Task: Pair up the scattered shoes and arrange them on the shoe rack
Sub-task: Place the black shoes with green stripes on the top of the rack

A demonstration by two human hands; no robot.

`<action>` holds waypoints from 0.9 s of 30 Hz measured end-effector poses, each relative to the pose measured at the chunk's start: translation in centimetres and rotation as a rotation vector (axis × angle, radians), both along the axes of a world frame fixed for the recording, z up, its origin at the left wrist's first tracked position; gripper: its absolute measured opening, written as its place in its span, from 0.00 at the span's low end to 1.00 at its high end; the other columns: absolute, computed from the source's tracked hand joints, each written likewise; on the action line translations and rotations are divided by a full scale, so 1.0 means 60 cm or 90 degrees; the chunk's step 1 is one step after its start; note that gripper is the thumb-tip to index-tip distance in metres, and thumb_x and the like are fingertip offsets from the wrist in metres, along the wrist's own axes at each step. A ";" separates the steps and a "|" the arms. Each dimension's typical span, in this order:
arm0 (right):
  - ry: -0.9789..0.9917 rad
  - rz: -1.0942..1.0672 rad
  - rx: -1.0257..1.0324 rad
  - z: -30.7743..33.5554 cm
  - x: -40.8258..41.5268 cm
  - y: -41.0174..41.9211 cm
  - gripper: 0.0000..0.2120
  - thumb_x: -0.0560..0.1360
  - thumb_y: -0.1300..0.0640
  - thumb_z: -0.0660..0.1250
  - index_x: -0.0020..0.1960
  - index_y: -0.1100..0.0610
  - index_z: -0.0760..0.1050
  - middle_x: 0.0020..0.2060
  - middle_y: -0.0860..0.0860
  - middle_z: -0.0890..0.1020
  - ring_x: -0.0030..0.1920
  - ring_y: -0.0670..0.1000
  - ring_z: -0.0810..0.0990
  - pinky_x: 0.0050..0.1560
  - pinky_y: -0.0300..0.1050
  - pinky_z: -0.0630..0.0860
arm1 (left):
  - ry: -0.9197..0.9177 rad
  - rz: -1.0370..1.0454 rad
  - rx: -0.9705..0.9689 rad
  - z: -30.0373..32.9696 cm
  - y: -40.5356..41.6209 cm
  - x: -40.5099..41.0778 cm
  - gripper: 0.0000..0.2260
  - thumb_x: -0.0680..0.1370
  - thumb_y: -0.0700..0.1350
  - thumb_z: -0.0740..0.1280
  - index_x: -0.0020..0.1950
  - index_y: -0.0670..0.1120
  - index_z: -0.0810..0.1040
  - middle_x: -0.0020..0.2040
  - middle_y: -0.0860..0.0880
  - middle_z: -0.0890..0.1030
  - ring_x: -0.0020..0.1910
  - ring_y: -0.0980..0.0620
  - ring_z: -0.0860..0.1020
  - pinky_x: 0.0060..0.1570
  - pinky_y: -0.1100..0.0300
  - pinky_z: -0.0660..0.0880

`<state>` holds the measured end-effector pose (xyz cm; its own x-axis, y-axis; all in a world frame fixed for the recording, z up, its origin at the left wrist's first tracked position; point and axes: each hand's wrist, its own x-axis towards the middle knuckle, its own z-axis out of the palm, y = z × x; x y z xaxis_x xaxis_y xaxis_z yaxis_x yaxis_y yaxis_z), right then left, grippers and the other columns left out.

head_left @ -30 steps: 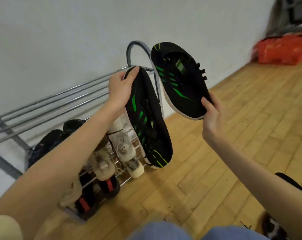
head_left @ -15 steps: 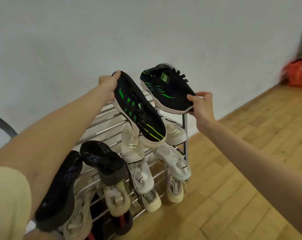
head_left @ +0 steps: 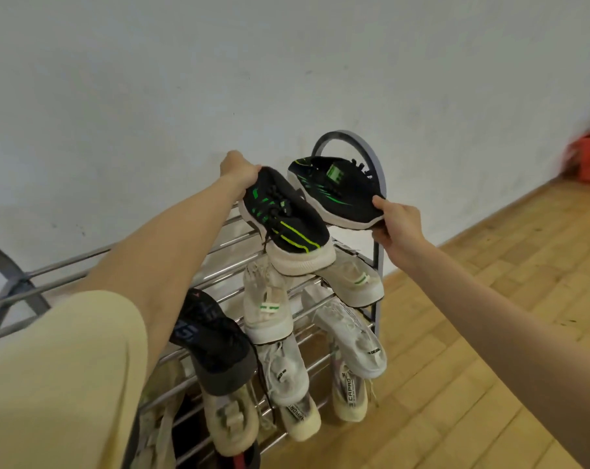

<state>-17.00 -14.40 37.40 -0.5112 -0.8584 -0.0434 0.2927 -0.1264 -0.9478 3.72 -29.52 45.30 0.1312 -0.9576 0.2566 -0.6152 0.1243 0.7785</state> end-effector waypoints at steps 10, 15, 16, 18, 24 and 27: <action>0.064 -0.024 0.007 -0.027 0.014 0.048 0.19 0.82 0.48 0.51 0.65 0.60 0.66 0.49 0.57 0.80 0.37 0.50 0.78 0.38 0.42 0.74 | -0.035 -0.135 0.000 0.012 0.119 -0.005 0.04 0.74 0.37 0.66 0.47 0.44 0.77 0.40 0.47 0.74 0.33 0.56 0.71 0.27 0.67 0.67; 0.166 0.005 0.026 -0.081 0.014 0.109 0.12 0.81 0.54 0.55 0.61 0.60 0.67 0.47 0.56 0.80 0.44 0.50 0.77 0.43 0.43 0.74 | 0.018 -0.212 -0.107 -0.006 0.250 -0.013 0.04 0.74 0.41 0.68 0.47 0.46 0.81 0.41 0.52 0.80 0.43 0.55 0.78 0.45 0.64 0.74; 0.193 0.013 0.029 -0.093 0.009 0.121 0.11 0.81 0.55 0.56 0.60 0.59 0.68 0.46 0.54 0.80 0.44 0.50 0.77 0.43 0.44 0.74 | 0.019 -0.215 -0.152 -0.017 0.277 -0.014 0.05 0.75 0.42 0.67 0.47 0.46 0.82 0.42 0.52 0.81 0.45 0.56 0.79 0.47 0.64 0.74; 0.249 0.031 0.043 -0.120 -0.004 0.141 0.09 0.80 0.55 0.58 0.57 0.59 0.69 0.44 0.52 0.79 0.45 0.49 0.76 0.46 0.46 0.74 | -0.013 -0.216 -0.259 -0.044 0.331 -0.021 0.06 0.76 0.44 0.65 0.49 0.46 0.81 0.44 0.54 0.81 0.44 0.58 0.78 0.47 0.66 0.74; 0.354 0.083 0.166 -0.214 -0.051 0.206 0.10 0.78 0.57 0.61 0.57 0.60 0.72 0.48 0.54 0.78 0.47 0.52 0.76 0.45 0.47 0.75 | -0.229 -0.313 -0.607 -0.144 0.451 -0.064 0.07 0.77 0.40 0.63 0.52 0.40 0.77 0.45 0.45 0.79 0.44 0.50 0.76 0.46 0.57 0.70; 0.424 0.122 0.256 -0.271 -0.098 0.271 0.10 0.77 0.55 0.64 0.56 0.59 0.72 0.49 0.53 0.76 0.50 0.53 0.75 0.53 0.53 0.75 | -0.317 -0.449 -0.577 -0.205 0.481 -0.112 0.08 0.76 0.39 0.63 0.52 0.39 0.77 0.44 0.45 0.79 0.43 0.48 0.75 0.46 0.55 0.70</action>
<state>-22.91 1.84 21.15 -0.3835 -0.9174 -0.1058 -0.3680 0.2569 -0.8936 -2.97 -0.67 32.98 -0.6380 -0.2327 0.7340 -0.3992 0.9151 -0.0568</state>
